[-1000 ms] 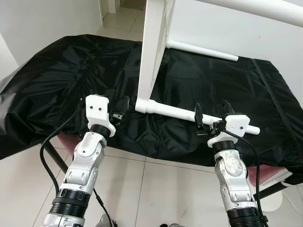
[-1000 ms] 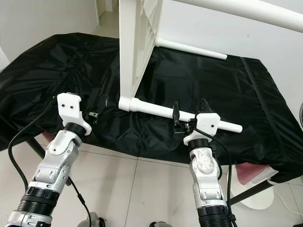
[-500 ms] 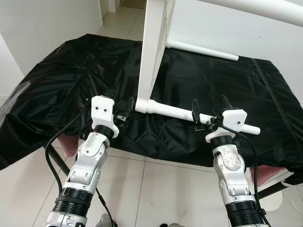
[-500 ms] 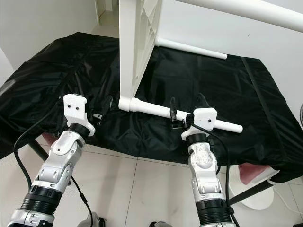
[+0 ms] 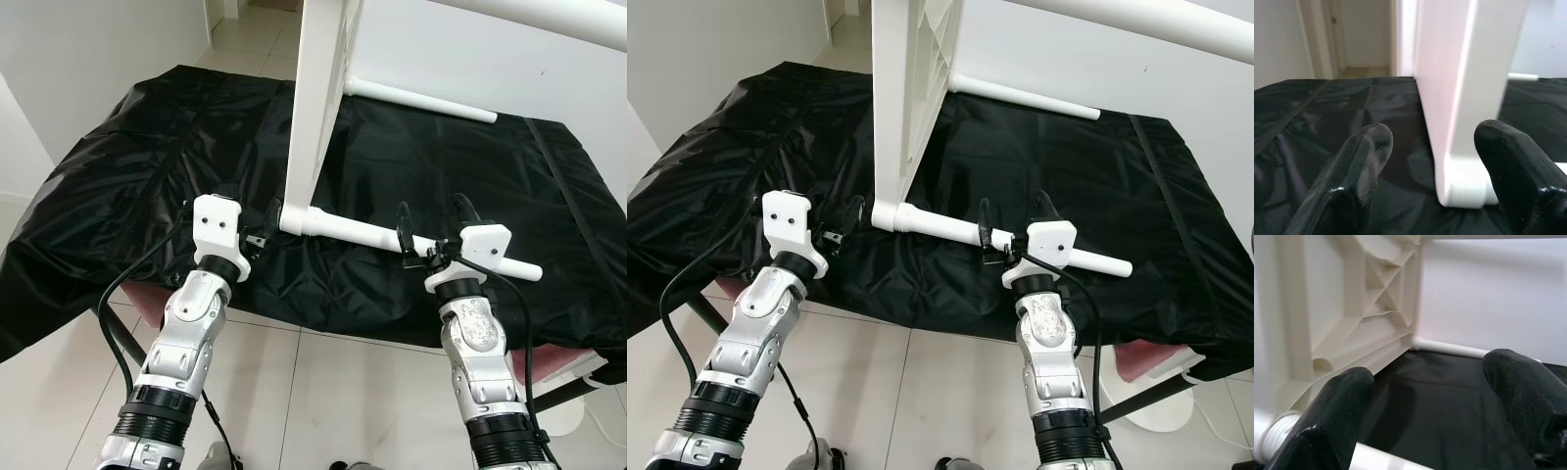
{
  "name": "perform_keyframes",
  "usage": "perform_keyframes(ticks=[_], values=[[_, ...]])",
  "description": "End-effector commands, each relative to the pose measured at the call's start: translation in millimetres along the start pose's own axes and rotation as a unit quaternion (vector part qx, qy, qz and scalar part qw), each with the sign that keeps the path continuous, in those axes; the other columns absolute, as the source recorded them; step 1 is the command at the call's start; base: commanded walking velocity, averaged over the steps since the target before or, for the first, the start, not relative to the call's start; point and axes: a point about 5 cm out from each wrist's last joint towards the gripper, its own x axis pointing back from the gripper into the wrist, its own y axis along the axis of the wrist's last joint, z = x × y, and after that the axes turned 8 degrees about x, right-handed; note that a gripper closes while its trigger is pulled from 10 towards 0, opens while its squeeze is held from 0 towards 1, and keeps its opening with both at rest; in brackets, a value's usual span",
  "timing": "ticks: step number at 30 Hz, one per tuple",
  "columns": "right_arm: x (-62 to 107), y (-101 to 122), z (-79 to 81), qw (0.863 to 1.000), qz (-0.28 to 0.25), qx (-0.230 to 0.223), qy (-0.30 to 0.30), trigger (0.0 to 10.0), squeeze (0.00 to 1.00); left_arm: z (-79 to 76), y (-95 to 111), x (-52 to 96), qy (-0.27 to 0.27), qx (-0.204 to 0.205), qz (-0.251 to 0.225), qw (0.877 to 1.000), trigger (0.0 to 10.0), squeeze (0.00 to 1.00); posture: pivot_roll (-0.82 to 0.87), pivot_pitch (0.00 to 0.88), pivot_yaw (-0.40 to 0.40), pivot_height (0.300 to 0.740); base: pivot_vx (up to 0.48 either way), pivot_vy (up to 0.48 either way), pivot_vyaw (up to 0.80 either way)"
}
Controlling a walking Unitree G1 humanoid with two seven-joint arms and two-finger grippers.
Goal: Building children table
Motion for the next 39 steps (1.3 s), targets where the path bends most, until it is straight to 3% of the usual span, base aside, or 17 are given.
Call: perform_keyframes(ticks=[1,18,30,39], values=[[1.9,-4.2,-4.1,1.000,0.008,0.005,-0.006,10.0,0.00,-4.3,2.1,-2.3,-0.012,-0.006,-0.003,1.000,10.0,0.00,0.12,0.117,-0.032,0.740,0.000,0.000,0.00],[3.7,-5.2,-3.2,1.000,0.011,0.007,-0.003,10.0,0.00,-2.5,-4.6,6.9,-0.027,-0.014,0.008,1.000,10.0,0.00,0.11,0.124,-0.046,0.740,0.000,0.000,0.00],[4.3,-6.4,-2.7,1.000,0.014,0.005,-0.006,10.0,0.00,-0.8,-4.2,6.4,-0.021,-0.010,0.004,1.000,10.0,0.00,0.11,0.129,-0.040,0.740,0.000,0.000,0.00],[6.8,-8.5,-8.1,1.000,0.021,0.014,-0.018,10.0,0.00,-2.6,0.7,2.4,-0.030,-0.028,0.000,0.999,10.0,0.00,0.11,0.138,-0.035,0.740,0.000,0.000,0.00]])
